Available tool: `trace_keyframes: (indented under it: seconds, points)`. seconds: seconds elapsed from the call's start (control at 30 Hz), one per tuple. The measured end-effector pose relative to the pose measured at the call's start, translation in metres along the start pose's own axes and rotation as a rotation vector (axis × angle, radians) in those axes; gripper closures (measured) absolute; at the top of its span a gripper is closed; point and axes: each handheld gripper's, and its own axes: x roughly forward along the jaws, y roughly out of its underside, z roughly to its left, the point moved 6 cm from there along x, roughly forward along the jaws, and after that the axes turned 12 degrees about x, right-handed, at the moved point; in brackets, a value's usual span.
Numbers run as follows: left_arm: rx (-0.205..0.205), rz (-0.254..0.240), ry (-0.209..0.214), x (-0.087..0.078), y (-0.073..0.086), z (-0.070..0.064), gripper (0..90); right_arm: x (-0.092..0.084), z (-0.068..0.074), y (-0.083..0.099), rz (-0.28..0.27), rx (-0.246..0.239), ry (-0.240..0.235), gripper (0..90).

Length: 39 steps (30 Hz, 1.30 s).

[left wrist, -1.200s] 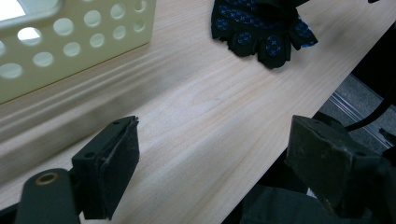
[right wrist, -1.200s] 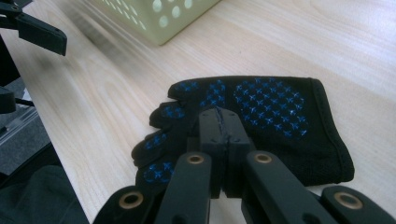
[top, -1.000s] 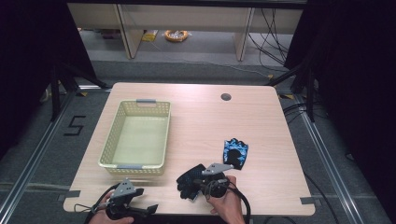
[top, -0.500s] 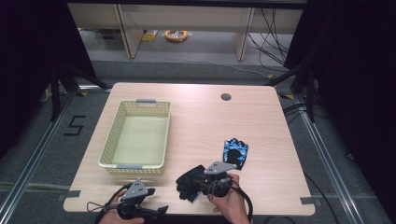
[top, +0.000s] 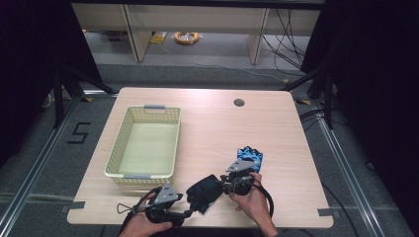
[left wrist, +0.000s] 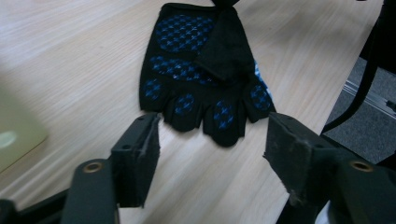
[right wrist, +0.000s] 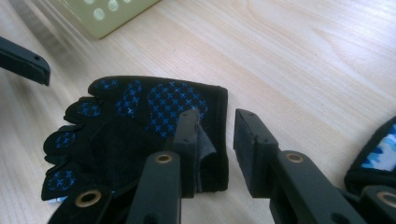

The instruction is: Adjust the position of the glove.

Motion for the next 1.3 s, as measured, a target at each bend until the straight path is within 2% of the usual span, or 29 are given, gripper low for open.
trace_keyframes:
  seconds: [0.03, 0.07, 0.1, 0.13, 0.17, 0.2, 0.23, 0.27, 0.33, 0.43, 0.47, 0.53, 0.6, 0.63, 0.7, 0.73, 0.77, 0.83, 0.9, 0.93, 0.97, 1.0, 1.03, 1.07, 1.1, 1.17, 1.2, 1.27, 1.3]
  points:
    - [0.003, 0.007, 0.005, 0.006, -0.002, -0.001, 37.1, 0.001, -0.001, 0.001, 0.026, 0.007, -0.001, 71.2]
    - [0.017, 0.019, 0.007, 0.009, -0.003, -0.001, 37.6, 0.003, 0.0, 0.001, 0.027, 0.029, -0.005, 71.2]
    - [0.017, 0.019, 0.007, 0.009, -0.003, -0.001, 37.5, 0.005, -0.001, 0.001, 0.04, 0.024, -0.01, 71.2]
    - [0.044, 0.034, -0.002, 0.012, -0.003, 0.0, 38.9, 0.008, -0.002, 0.002, 0.042, 0.025, -0.007, 71.2]
    - [0.079, 0.047, -0.033, 0.016, -0.004, 0.003, 41.7, 0.009, -0.003, 0.003, 0.054, 0.027, -0.008, 71.2]
    - [0.079, 0.047, -0.033, 0.016, -0.004, 0.003, 45.6, 0.011, -0.005, 0.003, 0.052, 0.016, -0.007, 71.6]
    - [0.107, 0.058, -0.051, 0.017, -0.004, 0.006, 45.6, 0.011, -0.005, 0.003, 0.052, 0.016, -0.007, 71.6]
    - [0.099, 0.057, -0.045, 0.018, -0.004, 0.005, 53.5, 0.013, -0.005, 0.005, 0.039, 0.045, -0.025, 74.4]
    - [0.125, 0.069, -0.048, 0.019, -0.005, 0.007, 63.7, 0.012, -0.004, 0.006, 0.045, 0.081, -0.042, 77.6]
    - [0.131, 0.071, -0.064, 0.02, -0.005, 0.007, 76.9, 0.009, -0.004, 0.009, 0.066, 0.086, -0.043, 83.3]
    - [0.153, 0.084, -0.071, 0.02, -0.005, 0.01, 80.4, 0.009, -0.003, 0.009, 0.064, 0.092, -0.054, 85.8]
    - [0.161, 0.088, -0.074, 0.019, -0.005, 0.012, 84.8, 0.007, -0.002, 0.011, 0.062, 0.097, -0.052, 86.6]
    - [0.157, 0.084, -0.085, 0.02, -0.005, 0.015, 85.9, 0.005, 0.0, 0.012, 0.05, 0.103, -0.05, 87.1]
    - [0.171, 0.084, -0.083, 0.02, -0.005, 0.017, 86.2, 0.002, 0.001, 0.014, 0.066, 0.099, -0.053, 87.2]
    - [0.158, 0.092, -0.082, 0.019, -0.005, 0.018, 86.6, 0.001, 0.002, 0.015, 0.058, 0.105, -0.055, 87.2]
    - [0.175, 0.092, -0.091, 0.019, -0.005, 0.02, 86.6, -0.001, 0.004, 0.018, 0.047, 0.114, -0.055, 87.2]
    - [0.166, 0.092, -0.092, 0.019, -0.005, 0.02, 86.6, -0.005, 0.006, 0.02, 0.054, 0.121, -0.07, 87.2]
    - [0.183, 0.091, -0.09, 0.019, -0.007, 0.023, 86.8, -0.013, 0.011, 0.024, 0.023, 0.134, -0.077, 87.3]
    - [0.169, 0.092, -0.086, 0.02, -0.007, 0.023, 86.8, -0.016, 0.013, 0.026, 0.008, 0.146, -0.08, 87.2]
    - [0.178, 0.089, -0.082, 0.021, -0.008, 0.021, 86.8, -0.019, 0.014, 0.031, 0.022, 0.147, -0.08, 87.2]
    - [0.194, 0.091, -0.105, 0.023, -0.008, 0.022, 86.7, -0.018, 0.012, 0.033, 0.019, 0.142, -0.06, 87.1]
    - [0.198, 0.093, -0.106, 0.023, -0.008, 0.02, 86.6, -0.017, 0.012, 0.036, 0.036, 0.146, -0.059, 86.7]
    - [0.228, 0.095, -0.102, 0.022, -0.009, 0.02, 86.5, -0.015, 0.011, 0.038, 0.049, 0.151, -0.063, 86.5]
    - [0.226, 0.097, -0.097, 0.022, -0.009, 0.02, 86.3, -0.014, 0.01, 0.038, 0.042, 0.149, -0.065, 86.2]
    - [0.189, 0.089, -0.097, 0.023, -0.008, 0.019, 85.9, -0.014, 0.01, 0.038, 0.038, 0.148, -0.068, 85.5]
    - [0.194, 0.084, -0.099, 0.023, -0.008, 0.02, 85.2, -0.015, 0.01, 0.038, 0.05, 0.146, -0.061, 84.4]
    - [0.188, 0.091, -0.101, 0.022, -0.007, 0.022, 80.8, -0.015, 0.009, 0.038, 0.044, 0.134, -0.042, 80.5]
    - [0.185, 0.086, -0.11, 0.019, -0.008, 0.022, 76.2, -0.015, 0.009, 0.038, 0.03, 0.148, -0.036, 75.2]
    - [0.178, 0.071, -0.11, 0.019, -0.009, 0.023, 72.5, -0.016, 0.008, 0.037, 0.029, 0.137, -0.043, 71.5]
